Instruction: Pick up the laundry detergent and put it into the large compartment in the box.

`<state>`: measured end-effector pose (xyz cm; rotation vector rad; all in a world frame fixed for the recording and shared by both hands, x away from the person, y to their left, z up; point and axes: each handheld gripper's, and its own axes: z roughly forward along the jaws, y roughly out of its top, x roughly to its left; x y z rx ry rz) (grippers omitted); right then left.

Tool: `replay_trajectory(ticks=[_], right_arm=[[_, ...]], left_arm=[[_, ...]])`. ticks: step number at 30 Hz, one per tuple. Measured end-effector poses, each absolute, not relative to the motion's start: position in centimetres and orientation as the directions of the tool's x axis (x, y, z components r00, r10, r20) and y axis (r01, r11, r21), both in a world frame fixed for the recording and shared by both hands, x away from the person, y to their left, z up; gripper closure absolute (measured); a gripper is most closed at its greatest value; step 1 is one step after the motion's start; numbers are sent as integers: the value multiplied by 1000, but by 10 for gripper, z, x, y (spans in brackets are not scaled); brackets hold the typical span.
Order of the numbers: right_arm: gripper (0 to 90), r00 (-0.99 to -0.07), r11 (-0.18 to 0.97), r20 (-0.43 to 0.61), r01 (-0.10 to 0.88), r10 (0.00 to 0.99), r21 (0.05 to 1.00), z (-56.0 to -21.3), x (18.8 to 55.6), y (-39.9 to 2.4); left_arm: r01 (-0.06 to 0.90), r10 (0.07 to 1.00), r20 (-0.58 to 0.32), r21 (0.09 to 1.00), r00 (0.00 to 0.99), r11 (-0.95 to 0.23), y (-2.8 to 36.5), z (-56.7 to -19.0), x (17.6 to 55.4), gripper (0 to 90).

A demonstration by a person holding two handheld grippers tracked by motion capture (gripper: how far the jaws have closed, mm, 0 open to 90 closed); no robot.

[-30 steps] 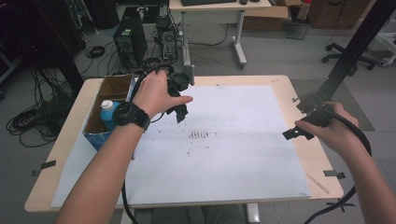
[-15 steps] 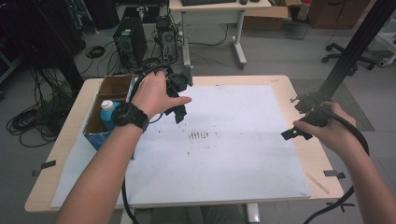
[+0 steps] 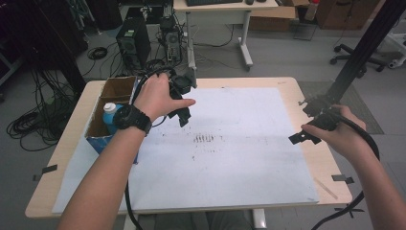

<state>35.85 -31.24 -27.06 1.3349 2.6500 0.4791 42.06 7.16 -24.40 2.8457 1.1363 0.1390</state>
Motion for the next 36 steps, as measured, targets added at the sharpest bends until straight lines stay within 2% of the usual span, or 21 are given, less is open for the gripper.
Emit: replay_trajectory(ticks=[36], right_arm=[[141, -595, 551, 36, 763, 803, 338, -274, 360, -318]], left_arm=[[668, 673, 33, 86, 739, -739, 62, -251, 423, 149]])
